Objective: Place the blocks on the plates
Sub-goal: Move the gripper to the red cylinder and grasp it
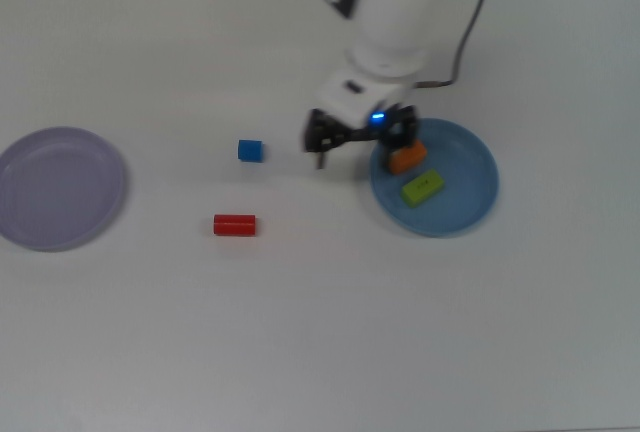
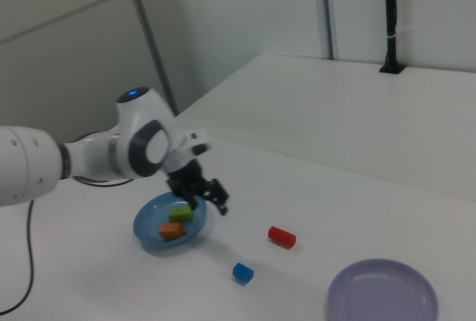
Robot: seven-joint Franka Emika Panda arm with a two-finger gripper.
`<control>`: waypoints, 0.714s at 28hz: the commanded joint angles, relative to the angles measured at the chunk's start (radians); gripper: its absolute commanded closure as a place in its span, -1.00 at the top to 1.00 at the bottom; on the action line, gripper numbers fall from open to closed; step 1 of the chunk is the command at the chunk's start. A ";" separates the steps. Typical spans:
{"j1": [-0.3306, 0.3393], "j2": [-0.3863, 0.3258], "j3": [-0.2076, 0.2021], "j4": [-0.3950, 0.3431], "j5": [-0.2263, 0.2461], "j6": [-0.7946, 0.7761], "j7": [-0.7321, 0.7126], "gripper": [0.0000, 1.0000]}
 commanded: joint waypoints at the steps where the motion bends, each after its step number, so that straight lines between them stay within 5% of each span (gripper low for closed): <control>1: -0.130 -0.007 0.003 0.029 0.039 -0.031 -0.138 1.00; 9: -0.252 0.088 0.001 0.074 0.185 0.003 -0.279 1.00; 20: -0.256 0.220 0.004 0.146 0.196 0.073 -0.262 1.00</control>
